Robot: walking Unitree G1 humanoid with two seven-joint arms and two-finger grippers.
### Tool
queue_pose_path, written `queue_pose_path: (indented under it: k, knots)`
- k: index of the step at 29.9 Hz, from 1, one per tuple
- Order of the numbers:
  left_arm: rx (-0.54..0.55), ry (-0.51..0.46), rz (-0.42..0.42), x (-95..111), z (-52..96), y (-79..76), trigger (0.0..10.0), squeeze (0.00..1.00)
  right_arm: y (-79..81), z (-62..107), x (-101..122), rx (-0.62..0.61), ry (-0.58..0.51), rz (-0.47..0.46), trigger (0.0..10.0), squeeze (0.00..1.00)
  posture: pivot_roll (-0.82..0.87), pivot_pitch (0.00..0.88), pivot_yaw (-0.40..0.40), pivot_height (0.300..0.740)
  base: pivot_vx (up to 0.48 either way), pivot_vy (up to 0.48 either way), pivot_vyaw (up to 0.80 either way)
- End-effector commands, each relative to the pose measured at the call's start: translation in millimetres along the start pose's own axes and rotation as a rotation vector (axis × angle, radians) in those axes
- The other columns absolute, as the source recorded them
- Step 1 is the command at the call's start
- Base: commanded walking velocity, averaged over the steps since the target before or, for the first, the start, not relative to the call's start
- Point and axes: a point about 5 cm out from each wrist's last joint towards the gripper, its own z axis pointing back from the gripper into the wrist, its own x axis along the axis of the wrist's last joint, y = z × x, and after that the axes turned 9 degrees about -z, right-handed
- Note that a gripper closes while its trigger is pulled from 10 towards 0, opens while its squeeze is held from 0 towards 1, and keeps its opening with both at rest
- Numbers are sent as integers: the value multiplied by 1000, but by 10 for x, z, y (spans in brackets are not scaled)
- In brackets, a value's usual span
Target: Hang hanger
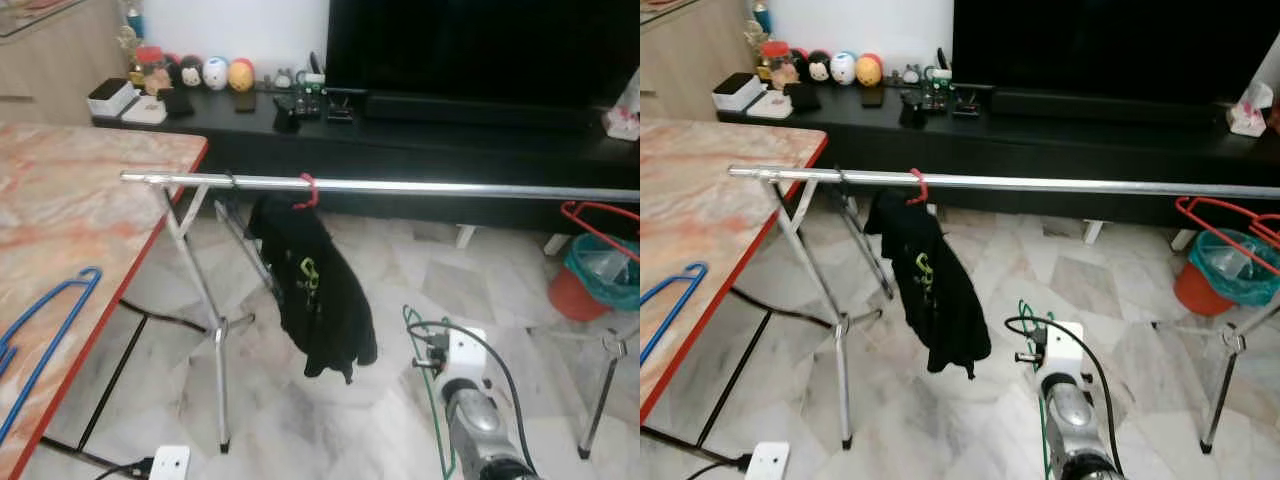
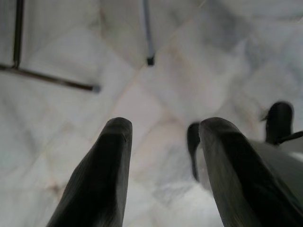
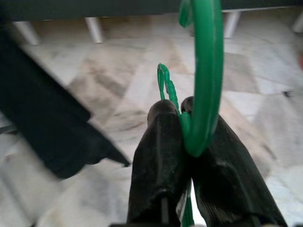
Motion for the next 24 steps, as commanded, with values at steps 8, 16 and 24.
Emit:
queue_pose_path:
  k: [8,16,24]
  knots:
    - [-6,5,-9,-21,5,-10,10000,0,-12,-25,86,-35,-46,-17,10000,0,21,28,-32,740,322,0,0]
    - [-7,11,-19,-31,7,-21,10000,0,-9,-68,252,-55,-125,-22,10000,0,17,37,-31,740,272,0,0]
    - [-6,7,-28,-40,11,-14,10000,0,-3,-125,524,-51,-241,7,10000,0,18,42,-29,740,0,0,0]
